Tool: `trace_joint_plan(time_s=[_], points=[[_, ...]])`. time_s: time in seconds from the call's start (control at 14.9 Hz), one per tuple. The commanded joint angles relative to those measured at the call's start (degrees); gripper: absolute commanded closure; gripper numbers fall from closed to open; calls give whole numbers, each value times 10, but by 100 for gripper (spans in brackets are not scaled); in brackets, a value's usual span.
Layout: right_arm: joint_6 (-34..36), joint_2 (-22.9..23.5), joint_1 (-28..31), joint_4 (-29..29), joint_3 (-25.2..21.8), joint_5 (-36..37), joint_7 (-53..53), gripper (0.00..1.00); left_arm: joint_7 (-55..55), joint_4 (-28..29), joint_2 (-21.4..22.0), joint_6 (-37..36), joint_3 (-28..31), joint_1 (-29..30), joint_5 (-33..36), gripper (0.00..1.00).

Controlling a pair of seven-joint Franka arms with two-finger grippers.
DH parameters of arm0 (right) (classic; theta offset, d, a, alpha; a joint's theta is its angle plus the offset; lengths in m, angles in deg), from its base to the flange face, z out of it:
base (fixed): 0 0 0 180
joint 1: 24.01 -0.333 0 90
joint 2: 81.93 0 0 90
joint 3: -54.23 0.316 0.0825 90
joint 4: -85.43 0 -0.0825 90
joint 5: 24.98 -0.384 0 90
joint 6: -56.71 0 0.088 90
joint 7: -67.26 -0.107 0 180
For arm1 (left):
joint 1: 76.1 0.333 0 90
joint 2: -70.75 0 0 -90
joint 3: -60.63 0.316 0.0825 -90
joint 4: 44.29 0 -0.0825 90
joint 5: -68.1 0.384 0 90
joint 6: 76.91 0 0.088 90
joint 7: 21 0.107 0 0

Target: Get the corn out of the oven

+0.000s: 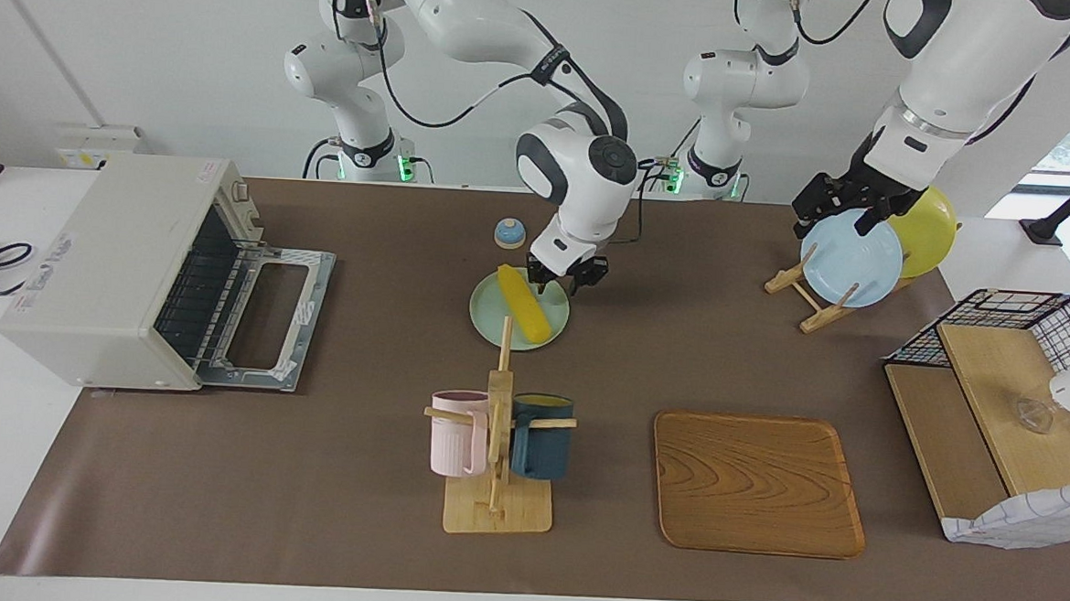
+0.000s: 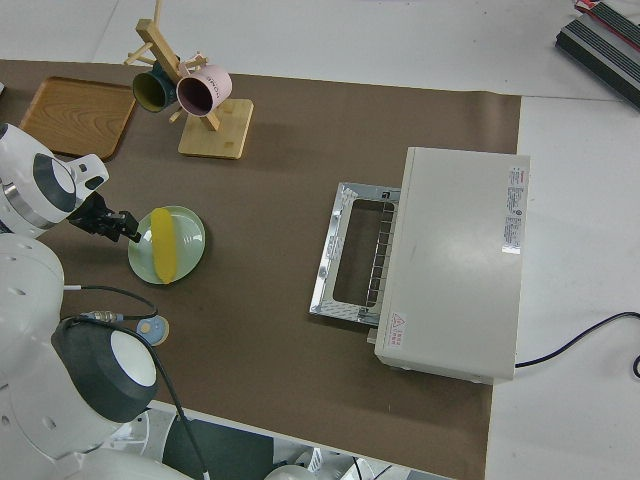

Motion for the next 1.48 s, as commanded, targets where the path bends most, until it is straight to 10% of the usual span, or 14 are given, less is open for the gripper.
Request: trace_joint_plan(time_s=[0.0, 0.2, 0.67, 1.41], points=[[44, -48, 79, -20, 6, 12, 63, 67, -22, 29, 20, 17, -1, -22, 7, 0], [16, -77, 117, -99, 6, 53, 63, 100, -104, 54, 19, 50, -2, -76, 7, 0], [-111, -108, 218, -260, 6, 153, 77, 100, -286, 124, -5, 164, -2, -208, -6, 0], [-156, -103, 292, -295, 6, 222, 115, 100, -655, 119, -172, 356, 1, -357, -1, 0]])
